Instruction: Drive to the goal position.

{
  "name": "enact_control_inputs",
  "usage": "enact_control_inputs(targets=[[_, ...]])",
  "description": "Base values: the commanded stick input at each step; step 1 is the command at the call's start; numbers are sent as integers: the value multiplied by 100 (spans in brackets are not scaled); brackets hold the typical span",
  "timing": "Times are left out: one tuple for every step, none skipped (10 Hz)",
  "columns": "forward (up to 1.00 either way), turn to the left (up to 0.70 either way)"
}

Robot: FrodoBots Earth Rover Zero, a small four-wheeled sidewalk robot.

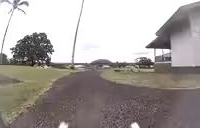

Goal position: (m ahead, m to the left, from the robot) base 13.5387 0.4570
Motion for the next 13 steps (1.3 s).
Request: enact_control_inputs(targets=[[85,0],[85,27],[85,27],[85,27],[85,27],[85,27],[85,27],[85,27],[85,27],[85,8],[85,0],[85,0],[85,0]])
